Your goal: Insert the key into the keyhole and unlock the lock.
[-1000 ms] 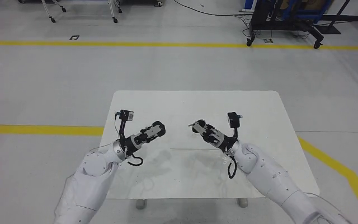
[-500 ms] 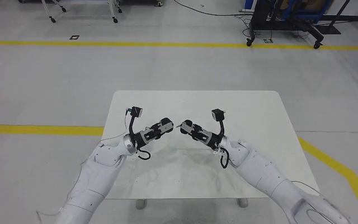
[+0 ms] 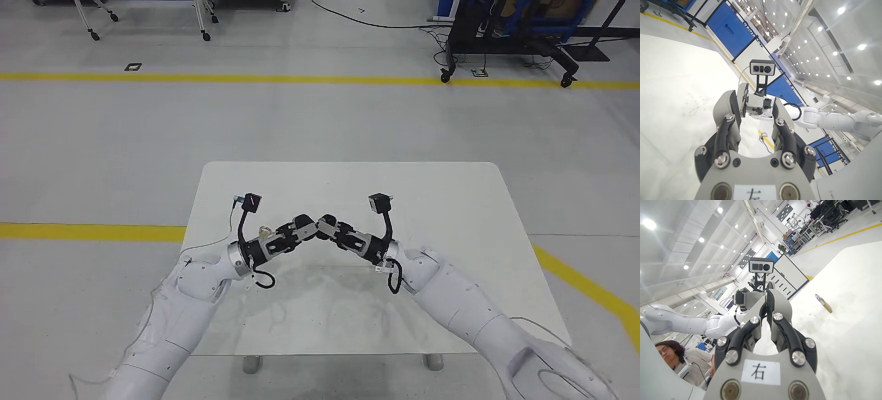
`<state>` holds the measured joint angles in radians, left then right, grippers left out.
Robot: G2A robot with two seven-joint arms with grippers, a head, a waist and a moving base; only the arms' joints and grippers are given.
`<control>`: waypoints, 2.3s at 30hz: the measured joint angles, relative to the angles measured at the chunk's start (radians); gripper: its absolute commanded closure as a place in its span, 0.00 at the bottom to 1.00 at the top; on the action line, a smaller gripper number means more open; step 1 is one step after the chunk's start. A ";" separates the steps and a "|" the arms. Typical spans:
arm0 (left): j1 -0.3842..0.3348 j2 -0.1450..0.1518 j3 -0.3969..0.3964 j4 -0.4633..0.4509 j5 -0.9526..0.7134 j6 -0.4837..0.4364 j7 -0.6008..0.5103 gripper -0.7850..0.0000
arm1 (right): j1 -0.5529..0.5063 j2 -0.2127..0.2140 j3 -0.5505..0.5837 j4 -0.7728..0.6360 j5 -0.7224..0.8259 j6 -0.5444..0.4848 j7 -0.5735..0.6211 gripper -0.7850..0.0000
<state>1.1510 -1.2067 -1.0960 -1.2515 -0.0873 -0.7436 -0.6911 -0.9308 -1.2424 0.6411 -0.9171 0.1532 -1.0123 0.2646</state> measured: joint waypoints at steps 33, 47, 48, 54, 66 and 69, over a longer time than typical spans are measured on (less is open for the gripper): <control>0.020 0.006 -0.003 -0.024 0.095 0.026 0.106 1.00 | -0.063 -0.033 0.135 -0.011 -0.027 0.000 0.111 0.00; 0.020 0.021 -0.051 -0.011 -0.012 0.009 0.047 1.00 | -0.064 -0.034 0.135 -0.011 -0.026 0.000 0.113 0.00; 0.018 0.022 -0.050 -0.009 -0.024 0.005 0.031 1.00 | -0.064 -0.034 0.135 -0.012 -0.027 0.001 0.113 0.00; 0.004 0.030 -0.047 0.002 -0.056 -0.050 -0.067 1.00 | -0.044 -0.007 0.164 -0.050 -0.220 0.072 0.202 0.00; -0.044 0.033 0.014 0.028 -0.015 -0.032 -0.196 1.00 | -0.140 0.073 0.284 -0.213 -0.124 0.055 0.408 0.54; -0.055 0.031 0.033 0.034 0.012 -0.038 -0.194 1.00 | -0.143 0.078 0.278 -0.230 -0.067 0.082 0.462 0.62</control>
<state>1.0959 -1.1761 -1.0635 -1.2179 -0.0752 -0.7813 -0.8849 -1.0734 -1.1641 0.9189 -1.1473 0.0865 -0.9303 0.7270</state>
